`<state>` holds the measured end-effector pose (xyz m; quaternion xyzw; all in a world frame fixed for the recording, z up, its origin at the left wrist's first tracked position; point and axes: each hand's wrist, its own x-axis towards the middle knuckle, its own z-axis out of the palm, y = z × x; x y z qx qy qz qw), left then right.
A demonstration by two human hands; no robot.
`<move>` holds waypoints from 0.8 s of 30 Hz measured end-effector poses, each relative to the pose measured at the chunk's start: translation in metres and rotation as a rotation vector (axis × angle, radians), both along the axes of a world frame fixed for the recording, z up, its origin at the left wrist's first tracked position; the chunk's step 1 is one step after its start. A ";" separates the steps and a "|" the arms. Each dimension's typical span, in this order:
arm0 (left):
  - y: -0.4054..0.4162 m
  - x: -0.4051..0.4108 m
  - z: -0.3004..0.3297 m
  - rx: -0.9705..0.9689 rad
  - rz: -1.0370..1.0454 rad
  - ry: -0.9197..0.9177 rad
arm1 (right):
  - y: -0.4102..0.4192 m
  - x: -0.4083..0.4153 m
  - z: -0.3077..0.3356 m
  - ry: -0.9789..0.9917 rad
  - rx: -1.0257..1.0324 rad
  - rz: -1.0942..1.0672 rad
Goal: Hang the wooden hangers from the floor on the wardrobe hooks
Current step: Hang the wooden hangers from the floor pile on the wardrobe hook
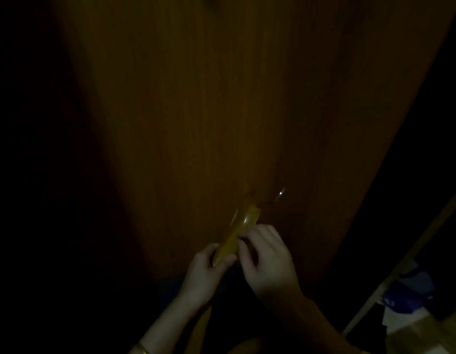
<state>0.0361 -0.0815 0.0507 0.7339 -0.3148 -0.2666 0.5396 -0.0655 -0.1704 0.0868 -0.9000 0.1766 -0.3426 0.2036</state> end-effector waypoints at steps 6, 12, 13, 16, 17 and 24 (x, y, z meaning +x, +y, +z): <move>0.004 -0.066 0.112 -0.147 0.099 0.022 | 0.021 -0.023 0.108 -0.006 0.604 -0.033; 0.005 -0.098 0.206 -0.224 0.051 -0.266 | 0.013 -0.015 0.213 -0.061 0.627 -0.028; 0.008 -0.097 0.222 -0.240 -0.018 -0.277 | 0.010 -0.015 0.229 -0.075 0.641 -0.019; 0.017 -0.077 0.271 -0.229 -0.181 -0.386 | 0.001 -0.018 0.277 -0.102 0.647 0.095; 0.019 -0.067 0.287 -0.213 -0.167 -0.483 | -0.002 -0.019 0.292 -0.096 0.626 0.142; 0.051 -0.004 0.386 -0.279 0.415 -1.058 | -0.016 -0.029 0.386 -0.052 0.586 0.503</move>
